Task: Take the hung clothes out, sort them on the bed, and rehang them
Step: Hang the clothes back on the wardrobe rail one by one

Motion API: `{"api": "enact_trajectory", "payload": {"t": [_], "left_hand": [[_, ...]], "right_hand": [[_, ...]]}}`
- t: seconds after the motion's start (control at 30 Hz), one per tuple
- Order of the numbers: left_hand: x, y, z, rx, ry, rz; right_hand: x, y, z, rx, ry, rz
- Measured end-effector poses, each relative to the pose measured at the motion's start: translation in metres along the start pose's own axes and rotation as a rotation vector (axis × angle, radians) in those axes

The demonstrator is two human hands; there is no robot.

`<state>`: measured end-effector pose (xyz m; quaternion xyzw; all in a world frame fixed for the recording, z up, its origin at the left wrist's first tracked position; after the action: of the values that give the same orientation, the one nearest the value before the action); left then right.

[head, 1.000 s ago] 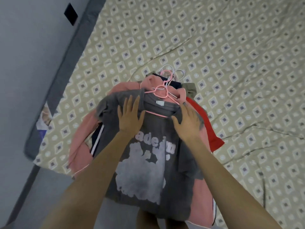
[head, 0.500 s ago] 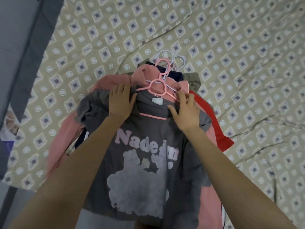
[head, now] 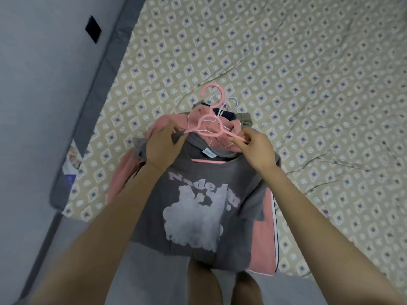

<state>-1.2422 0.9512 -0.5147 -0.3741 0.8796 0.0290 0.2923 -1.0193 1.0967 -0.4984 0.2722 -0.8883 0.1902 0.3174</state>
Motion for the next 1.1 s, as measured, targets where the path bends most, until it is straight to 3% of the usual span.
{"api": "enact_trajectory", "payload": {"t": [0.2,0.47,0.8,1.1], "left_hand": [[-0.027,-0.077,-0.061,-0.016,-0.077,0.025],[-0.06,-0.206,-0.128,-0.326,-0.043,-0.073],[-0.062,-0.374,-0.177,-0.608,0.013,-0.388],[-0.025,-0.551,-0.214,-0.832,0.055,-0.698]], "right_hand": [[0.041,-0.053,-0.038,-0.04,0.032,-0.05],[0.089,-0.119,-0.076,0.078,0.094,-0.258],[0.166,-0.197,-0.08,0.293,0.193,-0.565],[0.253,-0.317,-0.034,0.5,0.16,-0.836]]}}
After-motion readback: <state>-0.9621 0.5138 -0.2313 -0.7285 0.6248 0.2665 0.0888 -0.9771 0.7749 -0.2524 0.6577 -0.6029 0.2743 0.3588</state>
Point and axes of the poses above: each hand's wrist, its own y-axis towards the middle knuckle, its own z-axis out of the palm, x = y × z, the point moved 7 cm from there along y, towards the middle knuckle, and after that the axes turned 8 degrees about -z, right-handed, at the moved point
